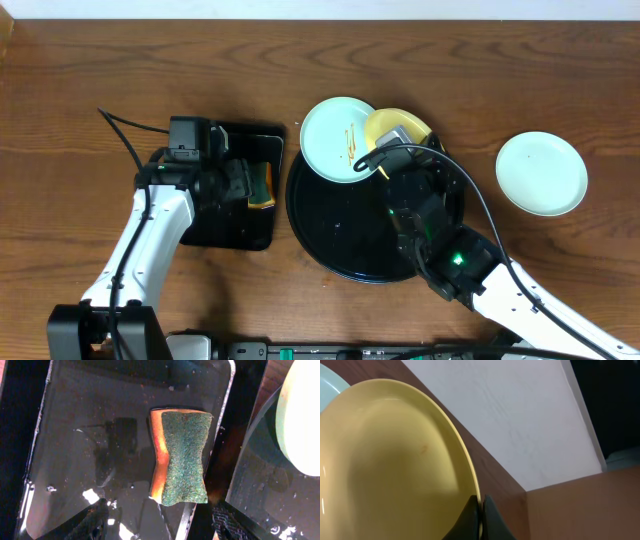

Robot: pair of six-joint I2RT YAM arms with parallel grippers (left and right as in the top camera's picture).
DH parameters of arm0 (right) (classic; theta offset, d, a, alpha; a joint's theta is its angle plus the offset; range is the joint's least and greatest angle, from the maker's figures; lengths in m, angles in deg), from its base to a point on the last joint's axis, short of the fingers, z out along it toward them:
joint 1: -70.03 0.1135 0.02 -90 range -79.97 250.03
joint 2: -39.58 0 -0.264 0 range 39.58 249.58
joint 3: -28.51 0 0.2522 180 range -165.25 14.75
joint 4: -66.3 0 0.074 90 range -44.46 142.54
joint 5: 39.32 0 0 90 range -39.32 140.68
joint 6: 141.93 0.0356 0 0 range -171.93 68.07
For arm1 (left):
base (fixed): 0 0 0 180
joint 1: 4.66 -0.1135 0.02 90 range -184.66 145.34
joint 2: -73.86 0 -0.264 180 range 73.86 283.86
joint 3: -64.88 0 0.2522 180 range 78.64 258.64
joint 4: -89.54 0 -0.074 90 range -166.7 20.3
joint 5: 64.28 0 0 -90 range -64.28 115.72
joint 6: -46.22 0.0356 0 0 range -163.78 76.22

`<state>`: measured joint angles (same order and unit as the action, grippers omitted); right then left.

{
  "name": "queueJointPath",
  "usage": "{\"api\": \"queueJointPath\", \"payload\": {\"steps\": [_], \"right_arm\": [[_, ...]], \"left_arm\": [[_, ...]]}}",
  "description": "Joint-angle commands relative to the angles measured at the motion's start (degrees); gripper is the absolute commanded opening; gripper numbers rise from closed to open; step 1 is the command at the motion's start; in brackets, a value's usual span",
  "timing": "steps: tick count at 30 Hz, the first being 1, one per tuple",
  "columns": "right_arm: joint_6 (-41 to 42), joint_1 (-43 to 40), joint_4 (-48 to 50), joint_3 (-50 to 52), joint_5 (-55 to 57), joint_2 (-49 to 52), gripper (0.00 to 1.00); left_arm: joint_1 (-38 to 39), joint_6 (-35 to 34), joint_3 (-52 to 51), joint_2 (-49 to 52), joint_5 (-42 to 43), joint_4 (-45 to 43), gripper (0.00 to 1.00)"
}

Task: Clean dirty plates on tray and stack at the side
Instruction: 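Lift the yellow plate with the right gripper and carry it right, then lower the yellow plate onto the green plate and release it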

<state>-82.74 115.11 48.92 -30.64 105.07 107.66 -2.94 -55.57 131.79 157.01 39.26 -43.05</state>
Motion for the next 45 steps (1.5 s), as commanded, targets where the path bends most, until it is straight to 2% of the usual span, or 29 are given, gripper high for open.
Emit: {"api": "queueJointPath", "payload": {"steps": [1,5,13,19,26,36,45], "right_arm": [[-1.64,0.76,0.20,-1.40,2.38,-0.98,0.01],[0.26,0.61,0.17,-1.40,2.40,-0.98,0.01],[20.39,-6.88,-5.33,-1.38,0.68,0.09,0.01],[29.73,-17.75,-6.97,-1.38,-3.50,1.33,0.01],[39.36,-35.63,-7.74,-1.38,-16.24,2.43,0.01],[47.19,-56.17,-7.72,-1.38,-22.27,7.93,0.01],[50.45,-64.13,-6.14,-1.38,-28.09,14.12,0.02]], "left_arm": [[-0.02,0.11,-0.07,0.00,-0.37,0.17,0.68],[-0.02,0.11,-0.07,0.00,-0.37,0.17,0.68],[-0.02,0.11,-0.07,0.00,-0.37,0.17,0.68],[-0.02,0.11,-0.07,0.00,-0.37,0.17,0.68],[-0.02,0.09,-0.07,0.00,-0.37,0.17,0.68],[-0.02,0.11,-0.07,0.00,-0.35,0.17,0.68],[-0.02,0.11,-0.07,0.00,-0.35,0.17,0.68]]}}
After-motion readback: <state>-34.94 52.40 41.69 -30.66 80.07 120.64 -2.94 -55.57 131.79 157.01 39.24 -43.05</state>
